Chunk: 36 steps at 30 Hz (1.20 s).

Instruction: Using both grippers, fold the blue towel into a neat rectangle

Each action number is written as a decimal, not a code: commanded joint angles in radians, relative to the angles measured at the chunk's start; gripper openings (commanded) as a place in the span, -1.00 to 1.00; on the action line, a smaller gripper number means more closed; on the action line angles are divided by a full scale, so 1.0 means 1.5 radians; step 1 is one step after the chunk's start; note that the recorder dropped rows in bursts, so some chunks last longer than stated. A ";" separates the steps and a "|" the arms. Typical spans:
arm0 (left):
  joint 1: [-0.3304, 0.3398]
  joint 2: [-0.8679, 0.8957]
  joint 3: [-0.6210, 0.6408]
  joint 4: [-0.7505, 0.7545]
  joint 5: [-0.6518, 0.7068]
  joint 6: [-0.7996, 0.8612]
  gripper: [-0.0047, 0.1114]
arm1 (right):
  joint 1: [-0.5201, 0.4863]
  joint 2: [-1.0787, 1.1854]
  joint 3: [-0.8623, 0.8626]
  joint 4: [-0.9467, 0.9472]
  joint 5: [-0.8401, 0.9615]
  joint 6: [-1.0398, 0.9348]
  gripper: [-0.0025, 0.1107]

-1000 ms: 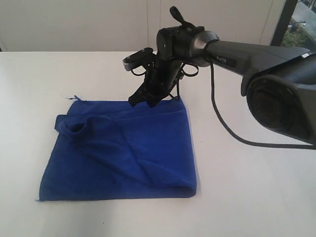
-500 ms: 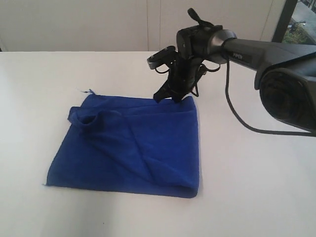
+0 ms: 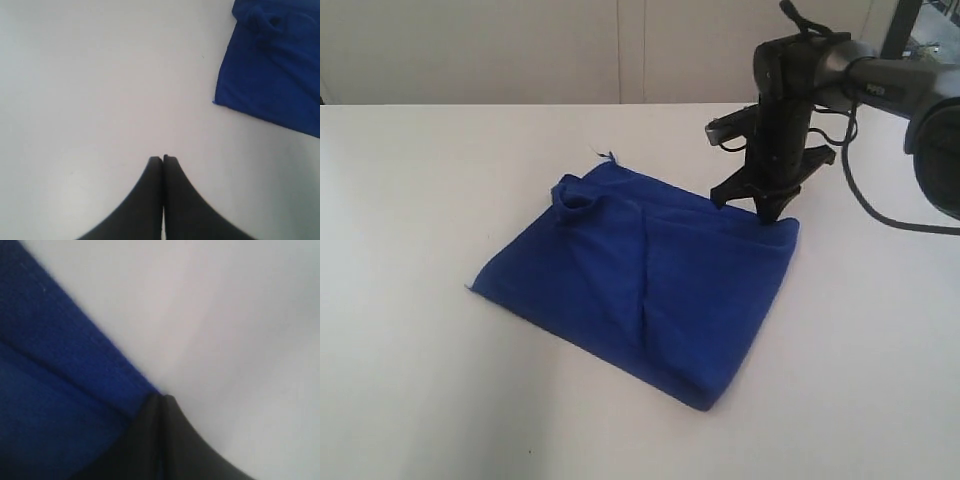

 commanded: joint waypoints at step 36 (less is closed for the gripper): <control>0.000 -0.006 -0.003 -0.006 0.009 0.002 -0.92 | -0.010 -0.313 0.573 0.083 -0.080 0.022 -0.96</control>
